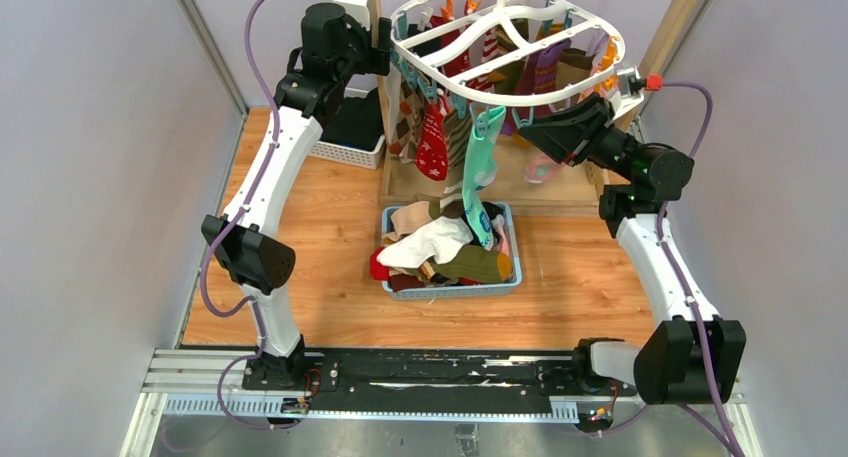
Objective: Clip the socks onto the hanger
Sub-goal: Rotate the hanger at the clothesline.
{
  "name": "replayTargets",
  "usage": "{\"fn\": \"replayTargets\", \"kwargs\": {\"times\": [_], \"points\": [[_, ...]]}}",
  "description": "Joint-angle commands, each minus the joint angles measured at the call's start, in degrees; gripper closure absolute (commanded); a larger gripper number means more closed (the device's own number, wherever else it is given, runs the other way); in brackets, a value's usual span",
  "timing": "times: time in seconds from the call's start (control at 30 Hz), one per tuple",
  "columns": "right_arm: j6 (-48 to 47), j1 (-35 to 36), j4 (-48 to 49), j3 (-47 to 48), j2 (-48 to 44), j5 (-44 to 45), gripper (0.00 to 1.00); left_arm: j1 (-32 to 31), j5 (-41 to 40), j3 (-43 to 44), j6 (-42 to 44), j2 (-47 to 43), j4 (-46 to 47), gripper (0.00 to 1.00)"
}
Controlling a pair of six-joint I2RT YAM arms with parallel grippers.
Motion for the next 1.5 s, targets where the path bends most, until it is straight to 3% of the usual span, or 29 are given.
{"fn": "replayTargets", "kwargs": {"times": [0.0,0.07,0.17,0.23,0.43,0.53,0.77,1.0,1.2,1.47], "points": [[1.51,1.65,4.45,0.96,-1.17,-0.43,0.76,1.73,-2.0,2.92,0.87,-0.24,1.4,0.14],[-0.26,2.25,2.31,-0.02,-2.31,0.03,0.87,1.73,-1.81,2.9,0.86,-0.45,1.16,0.13],[-5.12,3.17,-2.84,-1.38,-4.84,1.56,0.91,1.73,-1.53,2.84,0.95,-1.14,0.26,0.1],[-9.54,4.17,-8.94,-1.55,-6.32,3.08,0.96,1.73,-1.15,2.85,1.11,-1.94,-1.33,0.03],[-29.74,10.57,-34.65,2.53,-11.37,15.83,1.0,2.05,5.59,-2.99,1.73,-9.24,-7.32,0.0],[-37.17,15.11,-41.47,4.86,-11.67,23.44,1.0,2.58,11.49,-8.97,1.63,-15.0,-10.52,0.0],[-43.99,22.67,-45.46,8.43,-8.96,34.15,1.0,2.79,20.73,-23.72,2.31,-29.78,-16.58,0.0],[-48.58,29.53,-44.96,10.17,-5.26,45.71,1.0,2.79,29.79,-29.93,-2.22,-36.7,-20.13,0.0],[-52.44,36.05,-44.28,12.01,-2.16,52.47,1.0,2.3,37.38,-26.61,-9.63,-36.91,-19.64,0.0],[-52.84,38.83,-43.19,11.59,-2.72,57.43,1.0,-5.88,40.88,-19.36,-17.25,-32.79,-12.64,0.0]]}}
